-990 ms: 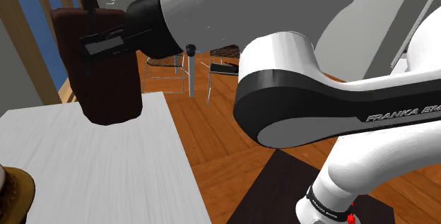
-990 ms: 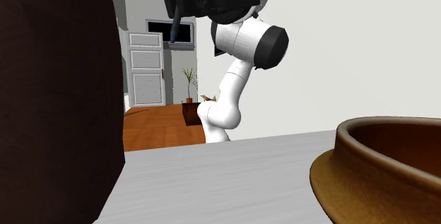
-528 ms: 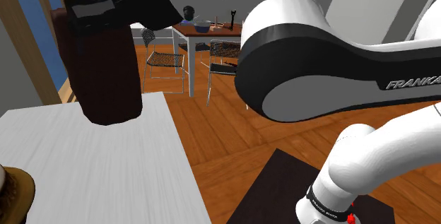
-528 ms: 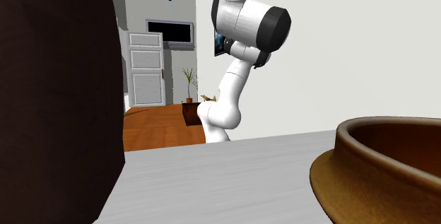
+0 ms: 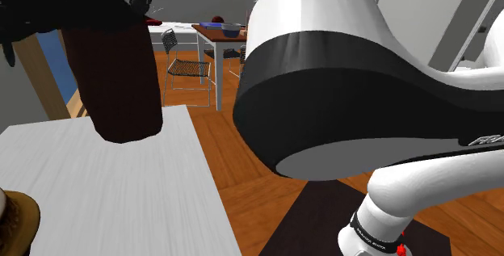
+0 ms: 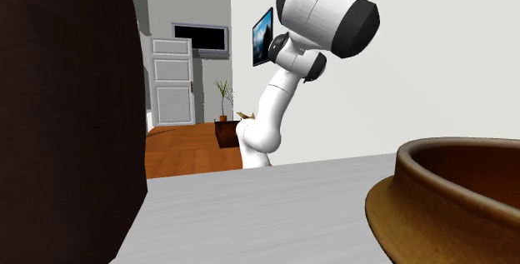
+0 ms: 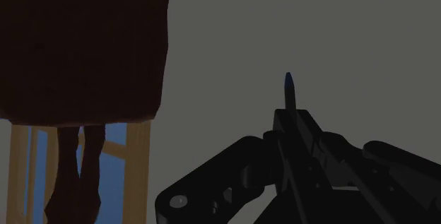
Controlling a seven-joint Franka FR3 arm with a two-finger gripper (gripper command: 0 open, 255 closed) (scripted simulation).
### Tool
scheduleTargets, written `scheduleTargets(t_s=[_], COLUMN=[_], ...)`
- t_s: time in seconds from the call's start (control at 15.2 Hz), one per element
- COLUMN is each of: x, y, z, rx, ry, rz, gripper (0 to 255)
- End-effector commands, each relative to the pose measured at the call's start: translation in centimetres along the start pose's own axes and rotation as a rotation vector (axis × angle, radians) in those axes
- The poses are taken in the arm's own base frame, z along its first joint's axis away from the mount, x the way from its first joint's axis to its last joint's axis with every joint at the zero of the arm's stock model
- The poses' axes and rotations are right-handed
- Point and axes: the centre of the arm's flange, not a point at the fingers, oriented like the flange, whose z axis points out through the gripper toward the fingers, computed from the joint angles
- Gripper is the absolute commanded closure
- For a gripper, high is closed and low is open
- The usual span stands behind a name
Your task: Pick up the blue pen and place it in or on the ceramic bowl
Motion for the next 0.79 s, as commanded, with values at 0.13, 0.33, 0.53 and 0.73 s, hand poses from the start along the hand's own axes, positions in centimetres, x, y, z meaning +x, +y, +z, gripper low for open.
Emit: scheduleTargets(t_s=[0.13, 0.33, 0.53, 0.73], x=[0.4, 0.8, 1.2, -0.3], y=[-5.4, -9.3, -13.3, -13.3], z=[0.9, 1.6, 2.3, 2.9], rx=[0.000, 0.000, 0.000, 0.000], ry=[-0.001, -0.001, -0.001, -0.001], rz=[0.002, 0.002, 0.002, 0.002], gripper=[255, 255, 255, 255])
